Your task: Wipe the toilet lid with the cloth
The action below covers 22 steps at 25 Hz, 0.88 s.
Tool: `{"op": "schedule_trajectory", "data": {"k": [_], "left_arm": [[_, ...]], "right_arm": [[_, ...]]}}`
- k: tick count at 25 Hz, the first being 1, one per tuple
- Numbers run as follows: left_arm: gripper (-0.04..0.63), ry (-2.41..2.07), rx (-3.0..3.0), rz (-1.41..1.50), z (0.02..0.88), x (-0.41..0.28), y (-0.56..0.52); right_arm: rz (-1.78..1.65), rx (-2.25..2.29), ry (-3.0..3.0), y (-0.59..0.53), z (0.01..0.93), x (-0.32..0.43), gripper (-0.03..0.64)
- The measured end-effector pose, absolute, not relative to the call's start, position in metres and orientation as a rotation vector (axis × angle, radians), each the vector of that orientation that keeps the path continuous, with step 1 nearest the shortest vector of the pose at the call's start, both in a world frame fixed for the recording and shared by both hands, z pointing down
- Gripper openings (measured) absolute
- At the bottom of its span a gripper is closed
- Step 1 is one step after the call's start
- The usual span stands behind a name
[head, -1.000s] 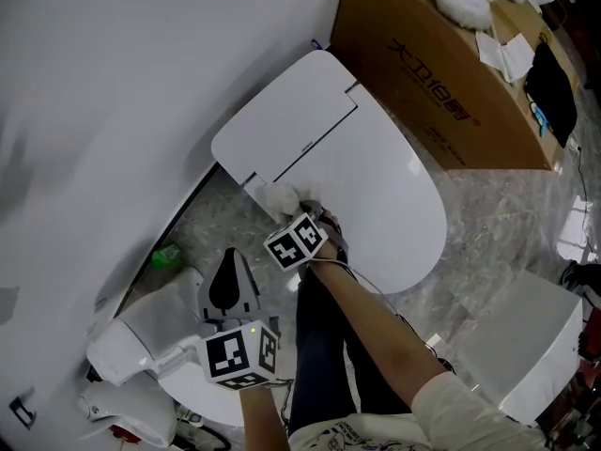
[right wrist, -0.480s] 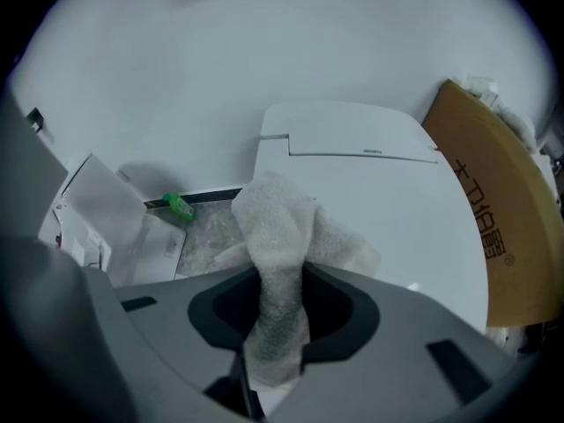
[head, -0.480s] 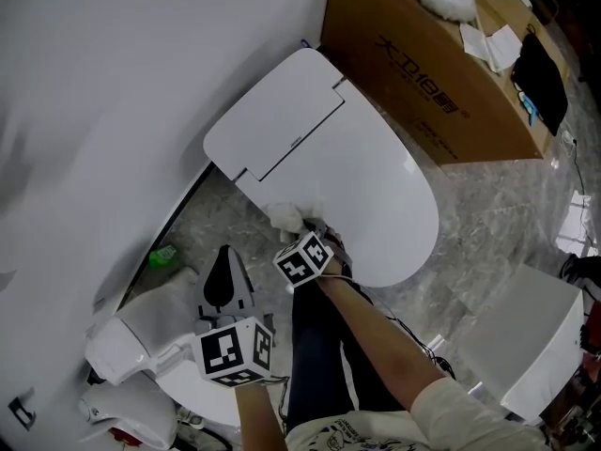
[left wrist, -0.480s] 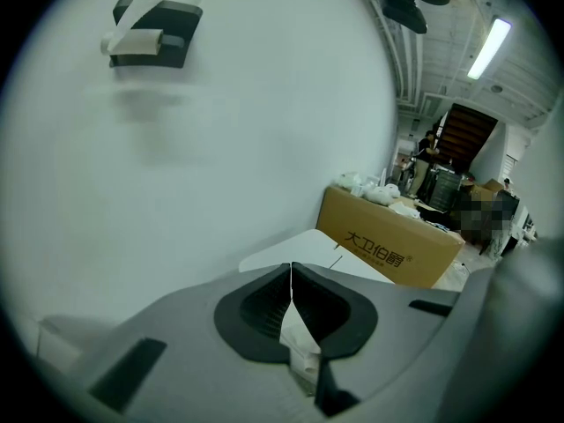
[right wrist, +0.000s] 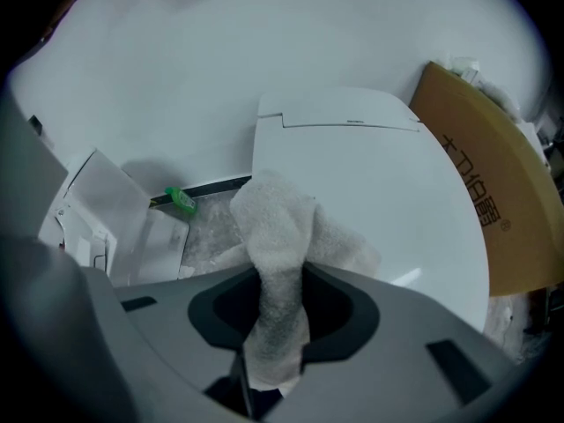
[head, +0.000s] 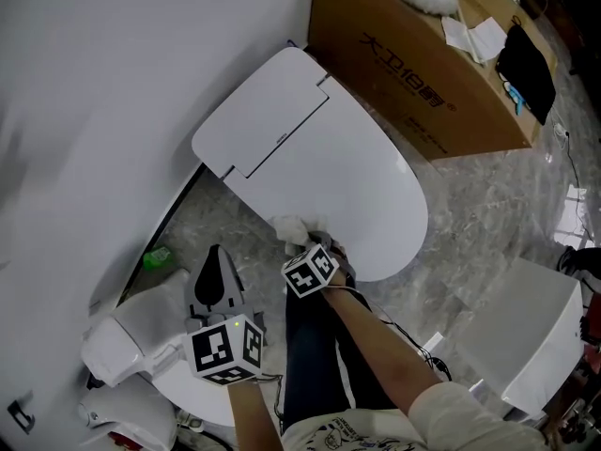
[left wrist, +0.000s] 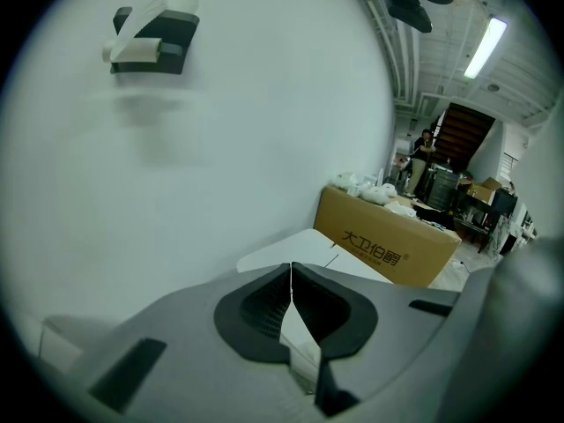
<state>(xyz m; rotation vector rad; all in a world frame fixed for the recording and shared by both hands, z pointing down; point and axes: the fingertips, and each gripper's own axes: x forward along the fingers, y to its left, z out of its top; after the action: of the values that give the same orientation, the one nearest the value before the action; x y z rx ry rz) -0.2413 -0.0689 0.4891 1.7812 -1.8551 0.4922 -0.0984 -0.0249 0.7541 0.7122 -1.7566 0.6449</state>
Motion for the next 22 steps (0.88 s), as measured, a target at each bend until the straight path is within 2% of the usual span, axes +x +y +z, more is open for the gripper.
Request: {"op": "schedule_trajectory", "data": {"k": [22], "left_arm": [[0.009, -1.746, 1.926, 0.514, 0.478, -0.161, -0.070]], "right_arm": [[0.837, 0.852, -1.672, 0.051, 0.763, 0.027, 0.106]]}}
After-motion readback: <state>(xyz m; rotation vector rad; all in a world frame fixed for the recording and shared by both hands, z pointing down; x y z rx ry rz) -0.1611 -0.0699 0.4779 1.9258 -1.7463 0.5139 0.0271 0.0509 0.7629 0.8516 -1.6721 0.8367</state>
